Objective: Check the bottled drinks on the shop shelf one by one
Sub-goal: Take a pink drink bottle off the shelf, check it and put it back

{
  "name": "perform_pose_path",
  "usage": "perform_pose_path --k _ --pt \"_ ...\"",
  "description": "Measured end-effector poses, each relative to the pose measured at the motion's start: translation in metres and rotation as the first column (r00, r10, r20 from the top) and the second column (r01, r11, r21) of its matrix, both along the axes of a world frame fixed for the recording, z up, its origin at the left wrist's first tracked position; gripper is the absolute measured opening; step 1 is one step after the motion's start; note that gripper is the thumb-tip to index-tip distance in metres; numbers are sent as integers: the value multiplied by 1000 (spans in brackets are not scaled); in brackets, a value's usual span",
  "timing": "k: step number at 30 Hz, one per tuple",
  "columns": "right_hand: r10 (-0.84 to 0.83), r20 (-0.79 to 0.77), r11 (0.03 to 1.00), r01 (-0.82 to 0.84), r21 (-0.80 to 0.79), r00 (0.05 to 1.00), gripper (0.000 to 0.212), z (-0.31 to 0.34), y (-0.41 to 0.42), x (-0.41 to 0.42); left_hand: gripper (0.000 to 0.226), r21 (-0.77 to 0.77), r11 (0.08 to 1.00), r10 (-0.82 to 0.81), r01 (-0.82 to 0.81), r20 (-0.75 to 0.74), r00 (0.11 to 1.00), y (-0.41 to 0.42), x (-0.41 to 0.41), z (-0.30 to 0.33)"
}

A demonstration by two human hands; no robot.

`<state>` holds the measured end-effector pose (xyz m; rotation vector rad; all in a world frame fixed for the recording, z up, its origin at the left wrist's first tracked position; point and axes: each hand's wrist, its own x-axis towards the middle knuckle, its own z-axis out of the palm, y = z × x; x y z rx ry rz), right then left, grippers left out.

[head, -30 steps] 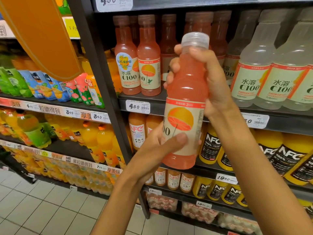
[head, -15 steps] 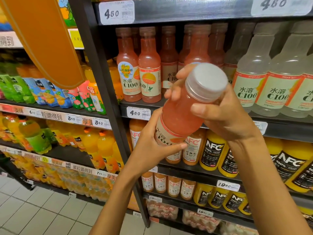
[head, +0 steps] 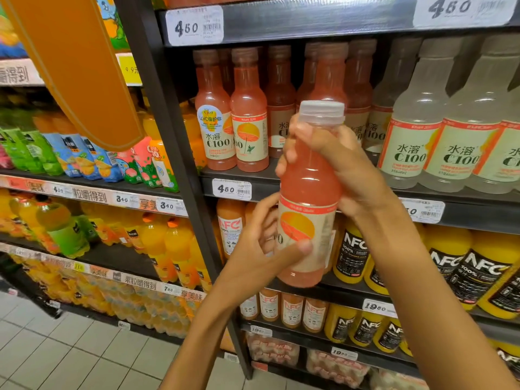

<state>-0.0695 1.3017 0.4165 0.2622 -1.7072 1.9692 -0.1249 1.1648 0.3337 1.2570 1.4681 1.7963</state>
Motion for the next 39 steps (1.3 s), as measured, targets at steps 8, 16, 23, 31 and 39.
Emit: perform_pose_path --k 8,16,23,31,39 --pt "-70 109 997 71 -9 992 37 0 1 -8 66 4 987 157 -159 161 974 12 7 -2" --pt "169 45 976 -161 -150 985 40 -1 -1 -12 68 29 997 -72 66 385 920 15 -3 -4" --pt "-85 -22 996 84 -40 996 18 1 2 -12 64 19 969 238 -245 176 955 23 -8 0" --pt "154 18 969 -147 -198 988 27 7 13 -14 65 13 997 -76 78 431 899 28 1 -9" --pt "-315 -2 947 314 -61 949 16 18 10 -19 50 64 953 300 -297 -44 953 40 -13 -4"
